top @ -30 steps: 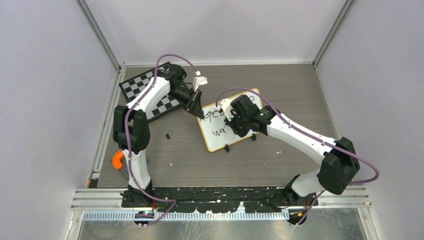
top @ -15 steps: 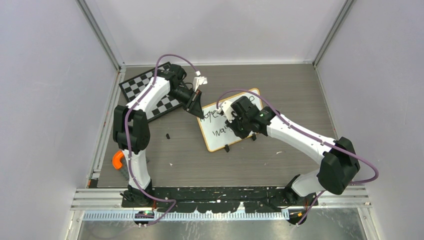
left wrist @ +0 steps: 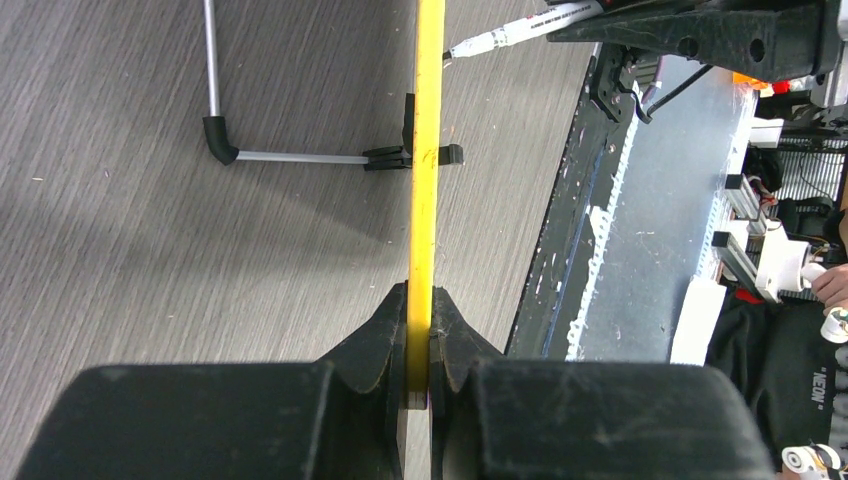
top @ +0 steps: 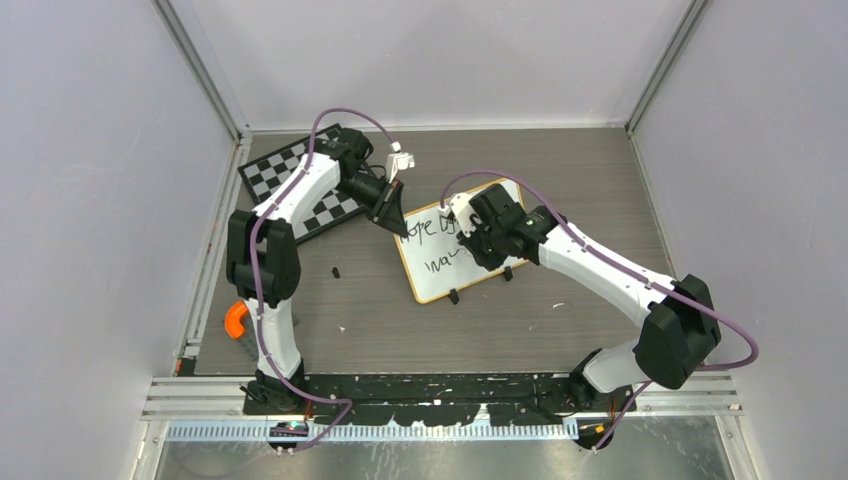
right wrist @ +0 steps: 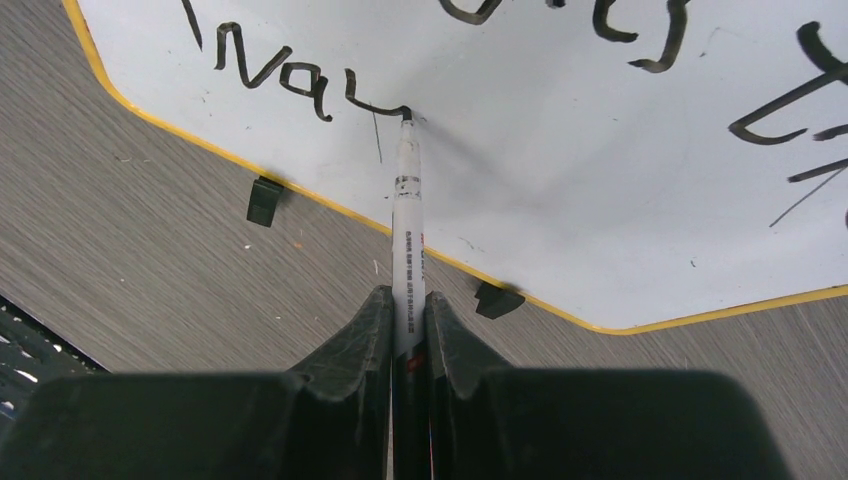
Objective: Write a sentence on the whiteboard
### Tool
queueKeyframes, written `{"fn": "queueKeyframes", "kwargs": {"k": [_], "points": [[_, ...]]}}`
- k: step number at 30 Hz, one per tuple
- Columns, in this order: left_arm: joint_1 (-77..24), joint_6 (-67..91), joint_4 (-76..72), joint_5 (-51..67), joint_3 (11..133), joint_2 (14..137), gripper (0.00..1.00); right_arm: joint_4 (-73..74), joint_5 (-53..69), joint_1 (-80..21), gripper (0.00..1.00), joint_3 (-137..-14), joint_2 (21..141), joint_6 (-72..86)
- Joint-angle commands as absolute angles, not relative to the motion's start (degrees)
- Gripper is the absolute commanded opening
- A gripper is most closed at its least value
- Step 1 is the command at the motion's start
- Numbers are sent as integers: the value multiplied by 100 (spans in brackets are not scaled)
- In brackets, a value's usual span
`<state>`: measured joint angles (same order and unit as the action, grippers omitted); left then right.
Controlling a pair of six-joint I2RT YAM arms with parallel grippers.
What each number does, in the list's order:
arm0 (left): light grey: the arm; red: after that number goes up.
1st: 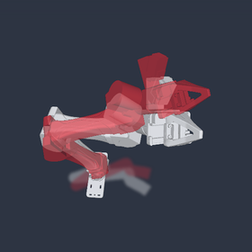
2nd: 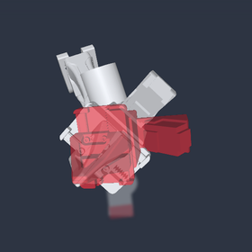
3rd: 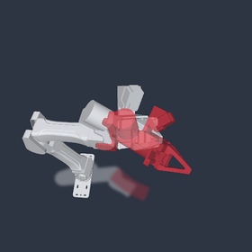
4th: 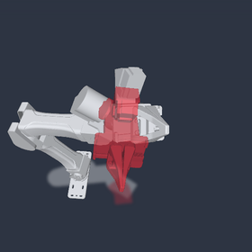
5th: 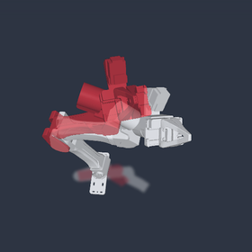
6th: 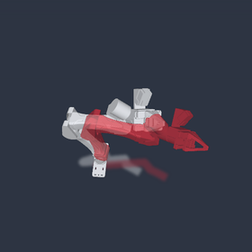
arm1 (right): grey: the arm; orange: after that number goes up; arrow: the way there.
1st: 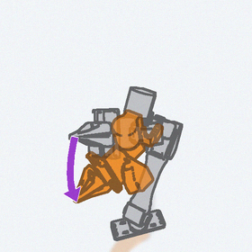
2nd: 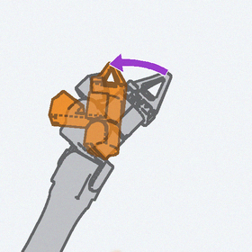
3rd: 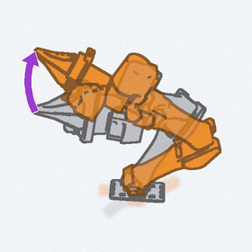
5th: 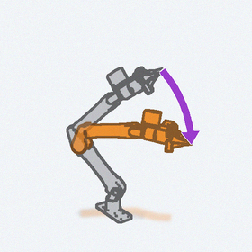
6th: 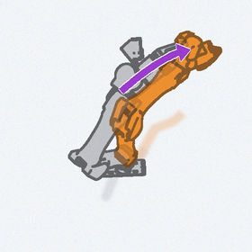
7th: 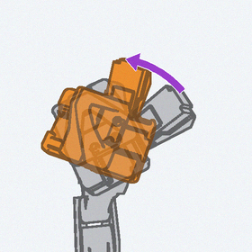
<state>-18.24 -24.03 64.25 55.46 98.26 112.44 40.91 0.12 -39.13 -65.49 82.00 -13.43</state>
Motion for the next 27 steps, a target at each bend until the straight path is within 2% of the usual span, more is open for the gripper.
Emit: {"fn": "queueKeyframes", "kwargs": {"k": [1, 27], "points": [[-1829, -2278, 6475, 5449, 10033, 11370, 0, 3764, -175, -3832, 0, -6832, 8133, -1377], [-1828, -2296, 6482, 5440, 10067, 11416, 0, 3902, 240, -3900, 0, -6207, 8110, -1213]]}}
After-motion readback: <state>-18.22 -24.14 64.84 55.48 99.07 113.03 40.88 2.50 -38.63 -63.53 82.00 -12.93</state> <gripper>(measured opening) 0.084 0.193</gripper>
